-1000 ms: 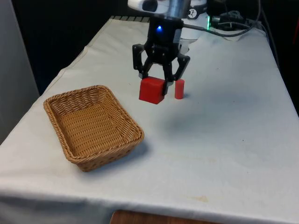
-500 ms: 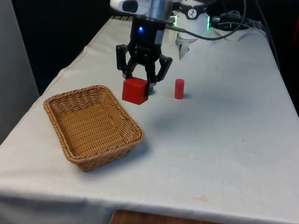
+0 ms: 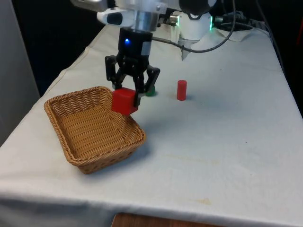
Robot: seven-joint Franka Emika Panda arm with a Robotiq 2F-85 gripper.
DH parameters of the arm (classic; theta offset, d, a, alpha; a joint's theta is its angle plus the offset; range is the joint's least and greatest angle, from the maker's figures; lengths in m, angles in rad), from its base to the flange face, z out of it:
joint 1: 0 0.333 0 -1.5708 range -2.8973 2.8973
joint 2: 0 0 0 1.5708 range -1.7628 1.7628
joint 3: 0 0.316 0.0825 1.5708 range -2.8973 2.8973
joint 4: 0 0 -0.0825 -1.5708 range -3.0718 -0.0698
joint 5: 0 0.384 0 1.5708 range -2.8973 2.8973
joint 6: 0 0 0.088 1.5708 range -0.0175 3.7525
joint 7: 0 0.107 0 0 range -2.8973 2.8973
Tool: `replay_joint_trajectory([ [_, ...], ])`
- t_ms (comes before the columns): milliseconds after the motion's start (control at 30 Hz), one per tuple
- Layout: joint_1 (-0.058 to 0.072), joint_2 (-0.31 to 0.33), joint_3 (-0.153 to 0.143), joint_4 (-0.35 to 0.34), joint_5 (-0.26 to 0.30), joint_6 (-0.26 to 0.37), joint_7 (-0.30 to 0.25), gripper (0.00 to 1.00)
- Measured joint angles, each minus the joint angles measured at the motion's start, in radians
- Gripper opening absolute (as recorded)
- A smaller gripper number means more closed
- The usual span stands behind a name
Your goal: Pick up the object to the left of the cylinder and place it into the basket.
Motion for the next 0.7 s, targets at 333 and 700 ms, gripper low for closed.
replay_joint_trajectory([
  [333, -0.020, 0.088, -0.046, 0.071, 0.096, -0.019, -0.068, 0.03],
  [700, -0.053, 0.205, -0.078, 0.144, 0.241, -0.031, -0.154, 0.03],
])
